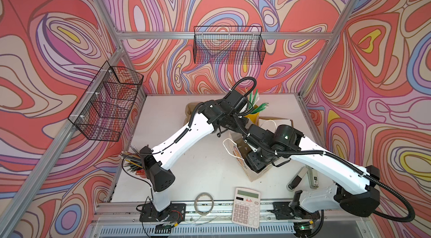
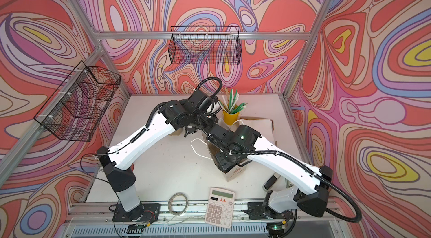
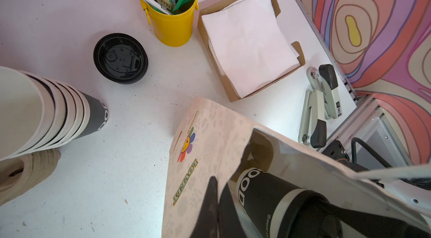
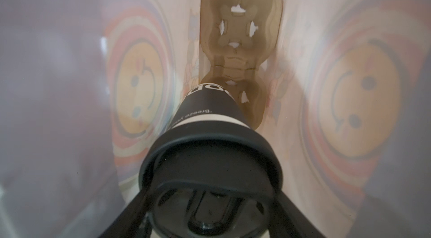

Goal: Pack a coffee takeout order
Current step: Stand up the takeout bag at the center of the table.

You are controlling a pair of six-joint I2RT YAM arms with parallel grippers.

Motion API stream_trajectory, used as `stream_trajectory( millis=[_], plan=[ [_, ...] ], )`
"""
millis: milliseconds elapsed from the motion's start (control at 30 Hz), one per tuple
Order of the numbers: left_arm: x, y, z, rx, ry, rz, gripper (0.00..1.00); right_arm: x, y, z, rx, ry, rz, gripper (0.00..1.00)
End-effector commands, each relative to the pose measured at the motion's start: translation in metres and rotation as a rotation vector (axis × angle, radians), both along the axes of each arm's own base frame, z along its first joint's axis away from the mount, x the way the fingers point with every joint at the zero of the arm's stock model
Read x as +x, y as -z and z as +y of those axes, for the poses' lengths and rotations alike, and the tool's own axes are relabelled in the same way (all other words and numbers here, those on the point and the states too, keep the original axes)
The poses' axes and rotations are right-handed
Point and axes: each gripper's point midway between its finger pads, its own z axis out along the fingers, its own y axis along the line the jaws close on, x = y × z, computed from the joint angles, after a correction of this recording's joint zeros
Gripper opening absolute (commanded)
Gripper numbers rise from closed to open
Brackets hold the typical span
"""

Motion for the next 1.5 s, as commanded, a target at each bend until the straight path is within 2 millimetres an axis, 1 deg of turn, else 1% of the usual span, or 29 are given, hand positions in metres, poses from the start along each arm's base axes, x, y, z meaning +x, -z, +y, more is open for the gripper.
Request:
stream_trajectory(
  millis=[0, 67, 100, 133, 233, 333, 400, 467, 500, 533, 567, 600, 667, 733, 833, 1000, 1100, 1133, 1167, 1233, 1267, 1333, 1467],
  plan=[
    [0.008, -0.011, 0.003, 0.0, -0.001, -0.042, 0.06, 0.001, 0.005, -0.006, -0.05, -0.012, 0.002, 0.65],
    [0.009, -0.012, 0.005, -0.001, -0.004, -0.044, 0.07, 0.001, 0.009, -0.006, -0.061, -0.012, 0.009, 0.65],
    [0.009, -0.013, 0.007, 0.0, -0.009, -0.046, 0.1, 0.002, 0.01, -0.007, -0.068, -0.009, 0.011, 0.65],
    [0.008, -0.016, 0.008, -0.006, -0.009, -0.05, 0.14, 0.003, 0.012, -0.007, -0.071, -0.009, 0.013, 0.65],
    [0.005, -0.031, 0.014, -0.035, -0.027, -0.08, 0.34, 0.006, 0.013, -0.002, -0.06, -0.012, 0.015, 0.65],
    [0.004, -0.039, 0.029, -0.023, -0.069, -0.118, 0.51, 0.009, 0.012, -0.002, -0.063, -0.007, 0.01, 0.65],
    [-0.001, -0.04, 0.037, -0.011, -0.078, -0.123, 0.59, 0.011, 0.012, -0.002, -0.062, -0.004, 0.009, 0.65],
    [-0.008, -0.04, 0.038, 0.009, -0.068, -0.139, 0.65, 0.012, 0.013, -0.003, -0.064, -0.002, 0.011, 0.65],
    [-0.012, -0.039, 0.038, 0.019, -0.06, -0.145, 0.71, 0.013, 0.014, -0.003, -0.065, 0.002, 0.012, 0.65],
    [-0.013, -0.038, 0.038, 0.028, -0.052, -0.146, 0.76, 0.013, 0.014, -0.004, -0.065, 0.004, 0.014, 0.65],
    [-0.013, -0.038, 0.039, 0.039, -0.057, -0.151, 0.79, 0.014, 0.014, -0.004, -0.061, 0.005, 0.015, 0.65],
    [-0.012, -0.037, 0.043, 0.059, -0.076, -0.154, 0.8, 0.014, 0.014, -0.003, -0.06, 0.006, 0.015, 0.65],
    [-0.015, -0.033, 0.051, 0.11, -0.098, -0.157, 0.81, 0.015, 0.014, -0.003, -0.059, 0.007, 0.016, 0.65],
    [-0.017, -0.023, 0.055, 0.145, -0.111, -0.135, 0.8, 0.016, 0.014, -0.003, -0.06, 0.009, 0.017, 0.65],
    [-0.019, -0.007, 0.052, 0.162, -0.102, -0.101, 0.77, 0.017, 0.012, -0.005, -0.066, 0.013, 0.013, 0.65],
    [-0.014, 0.002, 0.048, 0.17, -0.113, -0.103, 0.64, 0.02, 0.006, -0.005, -0.064, 0.016, 0.001, 0.65],
    [-0.013, 0.006, 0.048, 0.182, -0.113, -0.095, 0.5, 0.019, 0.005, -0.004, -0.061, 0.015, -0.002, 0.65],
    [-0.014, 0.008, 0.049, 0.19, -0.112, -0.09, 0.43, 0.02, 0.004, -0.004, -0.06, 0.016, -0.003, 0.65],
    [-0.014, 0.01, 0.049, 0.192, -0.111, -0.086, 0.4, 0.019, 0.004, -0.004, -0.059, 0.015, -0.003, 0.65],
    [-0.016, 0.012, 0.044, 0.174, -0.096, -0.077, 0.41, 0.021, 0.003, -0.002, -0.052, 0.013, -0.006, 0.65],
    [-0.018, 0.013, 0.038, 0.146, -0.076, -0.063, 0.43, 0.022, 0.003, -0.001, -0.052, 0.014, -0.007, 0.65],
    [-0.022, 0.014, 0.029, 0.102, -0.049, -0.046, 0.43, 0.022, 0.004, 0.0, -0.054, 0.012, -0.005, 0.64],
    [-0.022, 0.02, 0.029, 0.123, -0.047, -0.033, 0.33, 0.023, 0.004, 0.0, -0.061, 0.011, -0.005, 0.64]
  ],
)
